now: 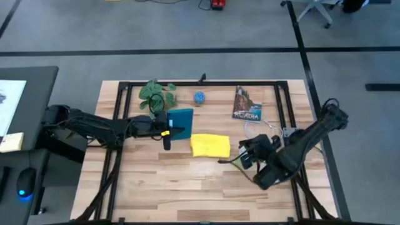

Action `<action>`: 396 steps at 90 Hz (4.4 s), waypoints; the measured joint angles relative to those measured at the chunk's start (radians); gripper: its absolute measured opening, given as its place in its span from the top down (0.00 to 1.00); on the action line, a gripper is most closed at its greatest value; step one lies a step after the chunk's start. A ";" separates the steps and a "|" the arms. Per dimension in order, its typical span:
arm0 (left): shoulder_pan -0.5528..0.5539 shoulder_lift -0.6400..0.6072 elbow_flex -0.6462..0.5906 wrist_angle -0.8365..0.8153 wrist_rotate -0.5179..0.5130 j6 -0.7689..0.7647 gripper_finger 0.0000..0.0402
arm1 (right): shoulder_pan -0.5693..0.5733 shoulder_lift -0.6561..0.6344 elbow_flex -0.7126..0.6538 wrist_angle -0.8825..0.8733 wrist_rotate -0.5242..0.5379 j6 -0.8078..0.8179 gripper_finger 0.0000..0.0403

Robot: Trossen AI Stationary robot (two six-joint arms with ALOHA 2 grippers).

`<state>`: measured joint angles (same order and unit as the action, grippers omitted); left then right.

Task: Apply microfiber cloth
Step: Spray the back of the blue tablet using the white spray bottle

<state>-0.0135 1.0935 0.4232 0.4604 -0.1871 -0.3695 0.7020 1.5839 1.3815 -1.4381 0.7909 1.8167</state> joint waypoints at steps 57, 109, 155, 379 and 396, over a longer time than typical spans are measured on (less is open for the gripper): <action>0.000 0.000 0.000 0.001 0.001 0.011 0.97 | 0.028 0.381 0.400 -0.072 0.064 0.136 0.68; -0.010 0.000 -0.001 -0.001 0.008 0.026 0.97 | 0.010 0.305 0.398 0.002 -0.205 -0.454 0.10; -0.010 0.000 -0.001 -0.001 0.008 0.025 0.97 | -0.060 0.094 0.399 0.203 -0.267 -1.102 0.23; -0.021 0.505 0.199 0.305 0.069 0.183 0.97 | -0.122 0.143 0.502 0.254 -0.350 -1.007 0.33; -0.021 0.505 0.199 0.305 0.069 0.183 0.97 | -0.075 0.103 0.531 0.043 -0.431 -1.095 0.33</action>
<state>-0.0345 1.5982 0.6224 0.7657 -0.1184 -0.1867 0.6265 1.6870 1.9129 -1.3948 0.3604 0.7214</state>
